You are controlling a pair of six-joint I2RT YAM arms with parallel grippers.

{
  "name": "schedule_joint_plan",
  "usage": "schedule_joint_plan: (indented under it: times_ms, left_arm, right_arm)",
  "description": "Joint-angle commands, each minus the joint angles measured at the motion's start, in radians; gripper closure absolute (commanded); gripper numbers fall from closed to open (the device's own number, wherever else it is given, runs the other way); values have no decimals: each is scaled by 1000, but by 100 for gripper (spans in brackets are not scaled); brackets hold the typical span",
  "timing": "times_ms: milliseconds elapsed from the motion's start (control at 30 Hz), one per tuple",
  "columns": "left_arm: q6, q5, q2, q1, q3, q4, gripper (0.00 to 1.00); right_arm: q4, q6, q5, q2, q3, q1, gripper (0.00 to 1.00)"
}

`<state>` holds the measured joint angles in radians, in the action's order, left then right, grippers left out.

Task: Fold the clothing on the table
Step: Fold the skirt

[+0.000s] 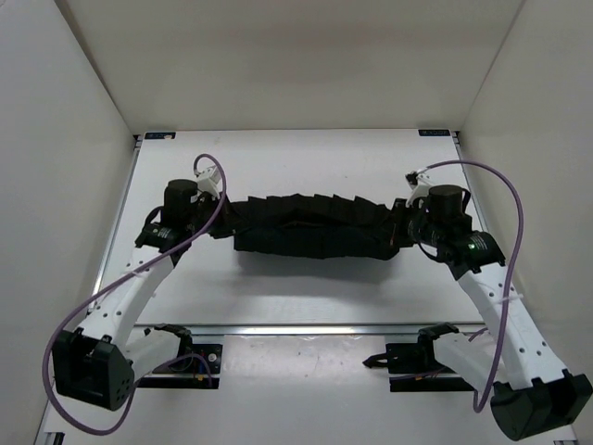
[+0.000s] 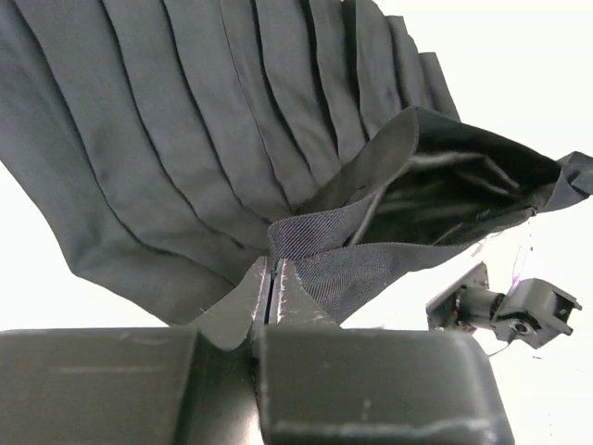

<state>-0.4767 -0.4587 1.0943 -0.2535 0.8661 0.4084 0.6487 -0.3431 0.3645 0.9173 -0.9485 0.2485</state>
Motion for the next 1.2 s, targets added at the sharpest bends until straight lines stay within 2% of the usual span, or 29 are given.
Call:
schedule_joint_plan:
  times_ms: [0, 100, 267, 433, 533, 700, 833, 933, 967, 1033, 1067, 1100, 1167]
  left_arm:
    - [-14, -21, -68, 13, 11, 50, 100]
    - [-31, -29, -67, 19, 63, 50, 100]
    - [-39, -29, 81, 37, 166, -14, 100]
    - [-30, -12, 356, 34, 217, -88, 100]
    - [-30, 0, 514, 37, 240, -144, 100]
    - [-19, 11, 790, 34, 352, -161, 100]
    - [0, 18, 940, 34, 522, -105, 97]
    - [21, 26, 1024, 26, 605, -60, 85]
    - [23, 9, 1048, 34, 616, -60, 80]
    - [7, -38, 1047, 48, 610, -107, 72]
    - [-9, -70, 1021, 56, 591, -130, 66]
    - [-25, -78, 986, 72, 564, -172, 64]
    - [-57, -139, 929, 88, 556, -218, 59]
  right_arm:
    - [68, -25, 2, -66, -18, 14, 100]
    - [94, -5, 28, -41, -78, -24, 99]
    - [42, 62, 71, 118, -148, -122, 100]
    - [-137, 72, 62, 336, -82, -198, 100]
    - [-226, 76, 21, 513, -97, -187, 100]
    - [-300, 64, -67, 695, -133, -193, 100]
    - [-290, 21, -116, 817, -179, -235, 100]
    - [-218, 42, -137, 912, -274, -242, 100]
    - [-204, 52, -139, 929, -292, -244, 99]
    - [-172, 64, -147, 931, -352, -242, 84]
    - [-164, 61, -166, 916, -364, -241, 71]
    - [-137, 65, -183, 905, -398, -244, 63]
    - [-92, 52, -191, 861, -450, -247, 56]
